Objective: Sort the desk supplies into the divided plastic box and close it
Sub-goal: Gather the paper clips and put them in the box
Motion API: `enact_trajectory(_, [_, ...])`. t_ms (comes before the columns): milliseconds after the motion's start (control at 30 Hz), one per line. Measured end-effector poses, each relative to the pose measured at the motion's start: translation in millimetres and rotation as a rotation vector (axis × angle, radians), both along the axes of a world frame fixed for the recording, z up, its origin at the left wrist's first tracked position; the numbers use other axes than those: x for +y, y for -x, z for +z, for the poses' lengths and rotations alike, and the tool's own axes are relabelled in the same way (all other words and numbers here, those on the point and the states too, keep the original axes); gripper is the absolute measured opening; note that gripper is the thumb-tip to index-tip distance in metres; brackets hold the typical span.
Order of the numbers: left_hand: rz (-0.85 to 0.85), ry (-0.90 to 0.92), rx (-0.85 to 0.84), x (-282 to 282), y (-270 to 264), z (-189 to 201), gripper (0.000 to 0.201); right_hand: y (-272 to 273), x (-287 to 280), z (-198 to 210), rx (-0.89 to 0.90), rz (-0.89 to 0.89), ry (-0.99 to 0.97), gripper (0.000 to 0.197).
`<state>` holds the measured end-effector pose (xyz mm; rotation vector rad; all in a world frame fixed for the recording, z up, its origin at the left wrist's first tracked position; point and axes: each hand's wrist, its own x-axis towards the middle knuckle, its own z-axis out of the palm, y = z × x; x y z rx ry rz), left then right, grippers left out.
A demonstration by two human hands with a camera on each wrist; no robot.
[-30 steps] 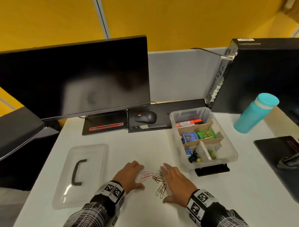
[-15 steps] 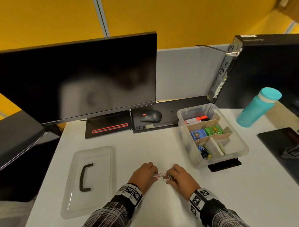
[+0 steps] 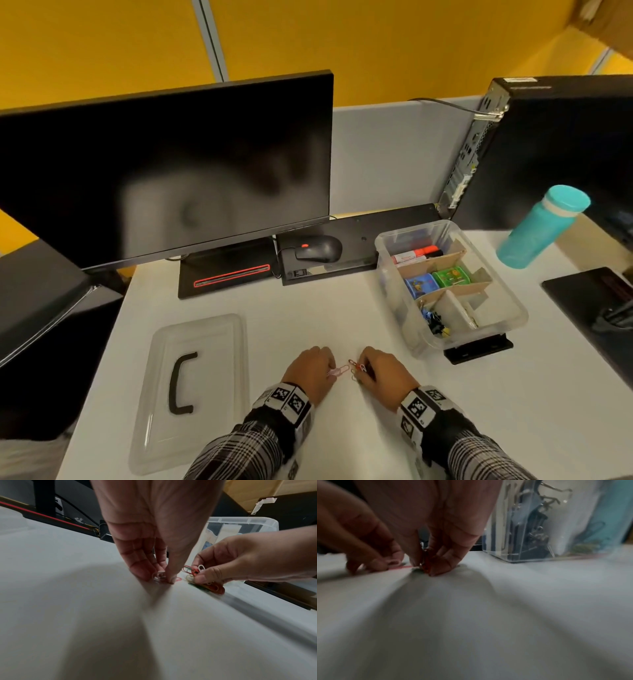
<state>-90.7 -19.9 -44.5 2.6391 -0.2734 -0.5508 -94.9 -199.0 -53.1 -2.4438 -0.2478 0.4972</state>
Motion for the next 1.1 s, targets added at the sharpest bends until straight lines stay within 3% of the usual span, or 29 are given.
enact_trajectory(167, [-0.008, -0.019, 0.021, -3, -2, 1, 0.017, -7, -15, 8, 0.295, -0.377, -0.606, 0.007])
enact_trajectory(333, [-0.067, -0.054, -0.02, -6, -4, 4, 0.015, -1, -17, 20, 0.725, -0.672, -1.223, 0.006])
enact_trajectory(400, [-0.108, -0.096, -0.052, -7, -3, 5, 0.014, 2, -17, 28, 0.86, -0.754, -1.343, 0.005])
enact_trajectory(533, [-0.215, -0.196, -0.146, -12, 1, 5, 0.019, 2, -13, 34, 0.941, -0.743, -1.289, 0.02])
enact_trajectory(633, [-0.182, -0.068, -0.071, -7, -1, 2, 0.02, -1, -14, 30, 0.895, -0.698, -1.171, 0.032])
enact_trajectory(733, [0.118, 0.328, 0.121, 2, -4, 6, 0.023, -1, -21, 29, 0.859, -0.657, -1.044, 0.034])
enact_trajectory(867, [0.79, 1.122, 0.472, 12, -11, 22, 0.027, 3, -36, 30, 0.818, -0.72, -1.03, 0.03])
enact_trajectory(933, [0.933, 1.294, 0.552, 16, -13, 29, 0.025, 5, -42, 30, 0.799, -0.756, -1.004, 0.027])
enact_trajectory(1033, [0.926, 1.255, 0.635, 11, -11, 33, 0.027, 6, -48, 31, 0.772, -0.751, -0.971, 0.022])
enact_trajectory(1100, [0.797, 1.007, 0.555, 4, -8, 30, 0.035, 7, -49, 33, 0.757, -0.719, -1.0, 0.016])
